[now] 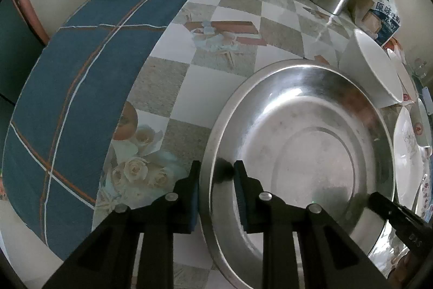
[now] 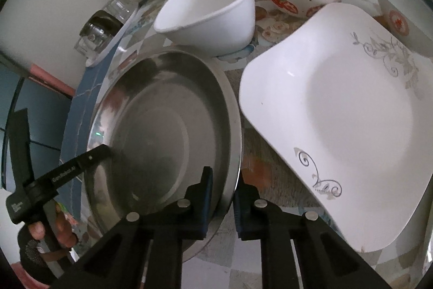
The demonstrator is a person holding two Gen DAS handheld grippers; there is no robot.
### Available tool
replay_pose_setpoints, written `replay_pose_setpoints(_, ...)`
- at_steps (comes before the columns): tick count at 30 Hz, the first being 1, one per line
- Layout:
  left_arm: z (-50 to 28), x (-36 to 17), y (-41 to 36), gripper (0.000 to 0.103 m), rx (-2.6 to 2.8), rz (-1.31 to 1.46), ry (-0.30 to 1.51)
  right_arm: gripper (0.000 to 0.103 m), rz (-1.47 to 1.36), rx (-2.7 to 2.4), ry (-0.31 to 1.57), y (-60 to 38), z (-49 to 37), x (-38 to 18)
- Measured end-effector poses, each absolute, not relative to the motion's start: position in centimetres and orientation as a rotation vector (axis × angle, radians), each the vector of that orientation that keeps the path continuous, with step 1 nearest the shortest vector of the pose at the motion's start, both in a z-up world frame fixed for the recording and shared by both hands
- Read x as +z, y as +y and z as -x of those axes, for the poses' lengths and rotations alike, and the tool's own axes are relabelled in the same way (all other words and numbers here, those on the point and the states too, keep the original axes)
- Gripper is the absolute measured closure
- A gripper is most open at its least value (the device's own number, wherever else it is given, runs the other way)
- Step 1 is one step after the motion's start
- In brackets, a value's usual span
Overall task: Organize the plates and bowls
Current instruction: 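Lift the steel basin with both grippers and carry it toward the white bowls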
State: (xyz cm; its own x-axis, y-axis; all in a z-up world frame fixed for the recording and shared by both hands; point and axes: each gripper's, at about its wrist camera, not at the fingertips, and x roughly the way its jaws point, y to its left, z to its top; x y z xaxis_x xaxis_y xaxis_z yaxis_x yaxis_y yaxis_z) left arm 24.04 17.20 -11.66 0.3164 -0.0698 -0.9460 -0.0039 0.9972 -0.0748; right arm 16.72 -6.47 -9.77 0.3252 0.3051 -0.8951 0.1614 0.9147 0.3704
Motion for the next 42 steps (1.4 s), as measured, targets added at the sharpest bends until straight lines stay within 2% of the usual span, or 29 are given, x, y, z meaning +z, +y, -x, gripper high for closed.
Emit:
replay_pose_setpoints(11, -20.1, -8.0, 18.2, 0.082, 0.007, 0.087, 1.168, 0.088, -0.296, 0.171, 1.206, -4.4, -16.2, -7.7)
replay_pose_setpoints(19, -17.5, -4.8, 18.0, 0.082, 0.109, 0.241, 1.005, 0.086, -0.247, 0.166, 1.197, -4.5, -16.7, -6.3)
replay_pose_setpoints(42, -15.9, -1.6, 15.2, 0.082, 0.078, 0.261, 0.824, 0.084, -0.082, 0.074, 1.052, -6.1, -15.8, -0.5)
